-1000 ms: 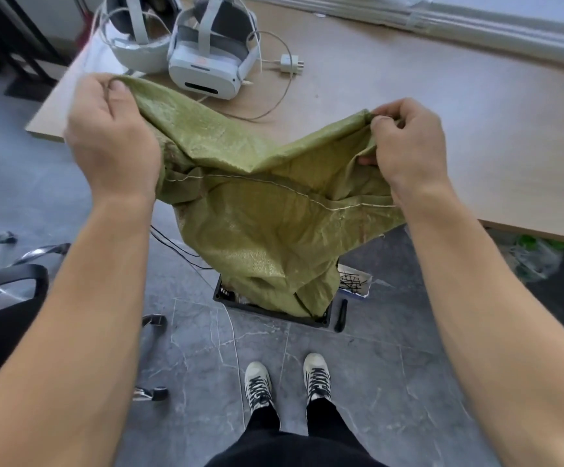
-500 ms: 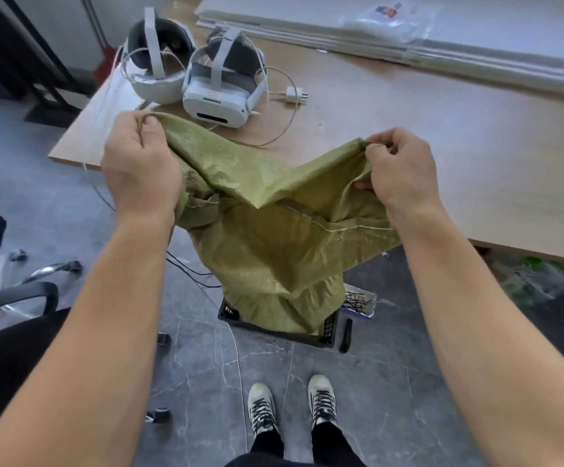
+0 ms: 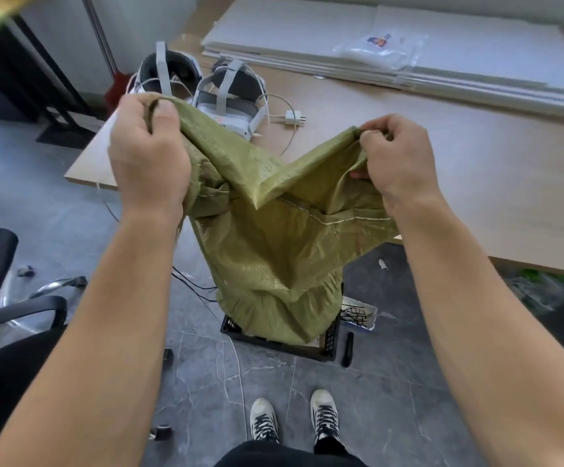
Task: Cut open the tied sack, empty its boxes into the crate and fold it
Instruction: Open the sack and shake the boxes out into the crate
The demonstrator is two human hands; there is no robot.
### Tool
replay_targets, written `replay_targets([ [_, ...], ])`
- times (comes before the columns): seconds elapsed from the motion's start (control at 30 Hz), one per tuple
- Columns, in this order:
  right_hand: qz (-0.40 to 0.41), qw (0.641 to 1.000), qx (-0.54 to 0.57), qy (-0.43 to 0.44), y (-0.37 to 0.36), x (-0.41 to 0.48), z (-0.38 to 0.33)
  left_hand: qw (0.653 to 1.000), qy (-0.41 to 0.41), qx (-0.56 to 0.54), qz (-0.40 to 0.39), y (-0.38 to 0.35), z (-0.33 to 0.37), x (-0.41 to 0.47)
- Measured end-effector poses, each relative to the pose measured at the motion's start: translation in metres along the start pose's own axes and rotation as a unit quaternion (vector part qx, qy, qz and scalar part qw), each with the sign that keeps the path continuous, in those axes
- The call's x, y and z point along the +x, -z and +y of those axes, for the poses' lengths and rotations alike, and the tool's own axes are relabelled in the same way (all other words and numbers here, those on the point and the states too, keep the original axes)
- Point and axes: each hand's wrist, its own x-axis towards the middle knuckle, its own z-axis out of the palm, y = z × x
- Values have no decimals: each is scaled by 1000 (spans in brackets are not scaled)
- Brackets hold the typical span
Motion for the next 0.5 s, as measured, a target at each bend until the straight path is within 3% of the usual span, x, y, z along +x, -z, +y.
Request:
replay_targets([
  [0.13,-73,997,8,6,-5,-5,-11,998,-3,0,-70,0,6,-5],
  [0.27,-75,997,-12,25,4,-9,-19,993,33,-41,-102,16,12,1],
  [0.37,-83,980,-143,107,25,-10,-21,986,49,-23,-158,38,17,15],
  [0.5,-167,920,-324,145,45,-10,-31,965,52,-27,-257,61,23,33],
])
